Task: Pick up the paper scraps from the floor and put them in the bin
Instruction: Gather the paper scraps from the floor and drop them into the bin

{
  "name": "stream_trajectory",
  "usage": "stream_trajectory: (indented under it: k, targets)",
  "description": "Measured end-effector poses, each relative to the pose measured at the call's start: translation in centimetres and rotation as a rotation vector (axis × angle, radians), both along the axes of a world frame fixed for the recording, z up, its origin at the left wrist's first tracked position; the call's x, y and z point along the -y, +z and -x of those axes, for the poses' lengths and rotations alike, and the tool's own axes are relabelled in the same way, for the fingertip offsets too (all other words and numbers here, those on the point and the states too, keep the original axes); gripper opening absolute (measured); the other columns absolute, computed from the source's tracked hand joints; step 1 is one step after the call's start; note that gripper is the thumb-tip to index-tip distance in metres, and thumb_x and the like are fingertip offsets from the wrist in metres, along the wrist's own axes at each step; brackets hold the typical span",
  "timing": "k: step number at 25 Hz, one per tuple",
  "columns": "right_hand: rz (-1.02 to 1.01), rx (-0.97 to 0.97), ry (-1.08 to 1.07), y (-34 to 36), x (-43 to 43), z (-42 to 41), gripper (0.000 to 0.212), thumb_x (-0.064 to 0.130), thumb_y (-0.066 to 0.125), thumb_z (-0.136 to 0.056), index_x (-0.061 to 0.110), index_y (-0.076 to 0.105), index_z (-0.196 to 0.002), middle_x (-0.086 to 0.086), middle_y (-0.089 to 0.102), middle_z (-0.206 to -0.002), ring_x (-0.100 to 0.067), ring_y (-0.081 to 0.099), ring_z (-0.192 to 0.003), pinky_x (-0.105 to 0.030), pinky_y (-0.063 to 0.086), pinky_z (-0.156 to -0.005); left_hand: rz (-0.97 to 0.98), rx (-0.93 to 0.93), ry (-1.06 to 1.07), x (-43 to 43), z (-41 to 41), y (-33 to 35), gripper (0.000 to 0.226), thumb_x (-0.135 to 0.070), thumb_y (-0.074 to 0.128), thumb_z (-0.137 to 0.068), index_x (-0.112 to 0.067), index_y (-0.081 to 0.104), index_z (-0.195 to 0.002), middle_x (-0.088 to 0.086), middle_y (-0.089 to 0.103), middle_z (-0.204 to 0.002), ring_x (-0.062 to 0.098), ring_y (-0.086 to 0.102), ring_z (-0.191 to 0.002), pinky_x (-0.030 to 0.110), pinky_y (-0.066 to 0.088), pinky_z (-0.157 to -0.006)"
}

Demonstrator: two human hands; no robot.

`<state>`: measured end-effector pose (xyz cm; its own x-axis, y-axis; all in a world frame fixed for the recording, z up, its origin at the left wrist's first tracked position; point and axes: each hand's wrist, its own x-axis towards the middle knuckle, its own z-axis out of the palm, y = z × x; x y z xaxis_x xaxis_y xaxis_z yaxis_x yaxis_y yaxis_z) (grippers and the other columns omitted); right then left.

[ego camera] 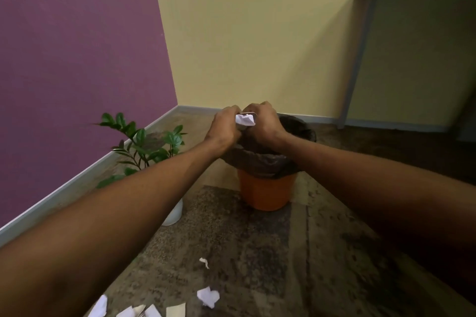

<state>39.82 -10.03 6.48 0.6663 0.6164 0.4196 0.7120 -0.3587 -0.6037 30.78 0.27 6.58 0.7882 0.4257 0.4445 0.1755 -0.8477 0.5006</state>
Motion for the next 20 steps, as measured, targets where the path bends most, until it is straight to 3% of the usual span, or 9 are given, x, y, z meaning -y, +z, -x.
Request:
stream_trajectory:
  k: [4, 7, 11, 14, 17, 20]
  targets:
    - [-0.037, -0.034, -0.078, -1.1, 1.7, -2.4, 0.022, 0.022, 0.073, -0.087, 0.015, 0.068, -0.108, -0.007, 0.051, -0.109, -0.021, 0.052, -0.091, -0.024, 0.039, -0.079, -0.02, -0.102, -0.064, 0.8, -3.2, 0.0, 0.023, -0.004, 0.059, -0.087, -0.007, 0.063, -0.109, 0.014, 0.069, -0.112, 0.034, 0.063, -0.103, 0.034, 0.049, -0.082]
    - [0.051, -0.058, -0.095, -2.3, 2.6, -4.2, 0.04, 0.02, 0.077, -0.086, 0.013, 0.065, -0.123, -0.013, 0.049, -0.122, -0.031, 0.059, -0.104, -0.027, 0.044, -0.088, -0.03, -0.212, -0.119, 1.5, -4.9, -1.0, 0.04, -0.002, 0.057, -0.086, -0.011, 0.061, -0.125, 0.012, 0.066, -0.128, 0.033, 0.06, -0.12, 0.039, 0.05, -0.1]
    - [0.118, -0.114, -0.113, -3.8, 3.7, -6.1, 0.07, 0.021, 0.082, -0.082, 0.022, 0.049, -0.145, -0.015, 0.042, -0.14, -0.037, 0.053, -0.128, -0.037, 0.043, -0.107, -0.058, -0.317, -0.105, 2.2, -6.6, -2.6, 0.05, -0.002, 0.065, -0.087, -0.005, 0.052, -0.135, 0.017, 0.055, -0.139, 0.036, 0.054, -0.128, 0.04, 0.045, -0.102]
    - [0.136, -0.135, -0.097, -4.1, 4.1, -6.9, 0.086, 0.028, 0.082, -0.084, 0.025, 0.036, -0.156, -0.017, 0.037, -0.15, -0.037, 0.046, -0.137, -0.044, 0.041, -0.112, 0.025, -0.234, -0.061, 2.5, -7.6, -3.4, 0.05, -0.009, 0.068, -0.09, -0.006, 0.052, -0.137, 0.016, 0.056, -0.138, 0.033, 0.055, -0.126, 0.039, 0.047, -0.102]
    - [0.2, -0.134, -0.099, -4.1, 4.1, -7.0, 0.097, 0.004, 0.082, -0.08, 0.023, 0.029, -0.159, -0.015, 0.031, -0.157, -0.036, 0.039, -0.144, -0.045, 0.044, -0.113, 0.058, -0.128, -0.025, 2.4, -7.9, -3.7, 0.04, 0.0, 0.058, -0.093, -0.009, 0.055, -0.131, 0.012, 0.059, -0.133, 0.024, 0.057, -0.119, 0.033, 0.047, -0.097]
    - [0.217, -0.054, -0.088, -4.3, 4.2, -6.4, 0.08, -0.001, 0.077, -0.081, 0.02, 0.042, -0.15, -0.011, 0.037, -0.153, -0.032, 0.045, -0.139, -0.044, 0.047, -0.112, 0.037, -0.064, -0.047, 1.7, -7.3, -4.2, 0.037, 0.003, 0.058, -0.089, -0.012, 0.058, -0.122, 0.008, 0.058, -0.125, 0.02, 0.057, -0.109, 0.034, 0.053, -0.095]
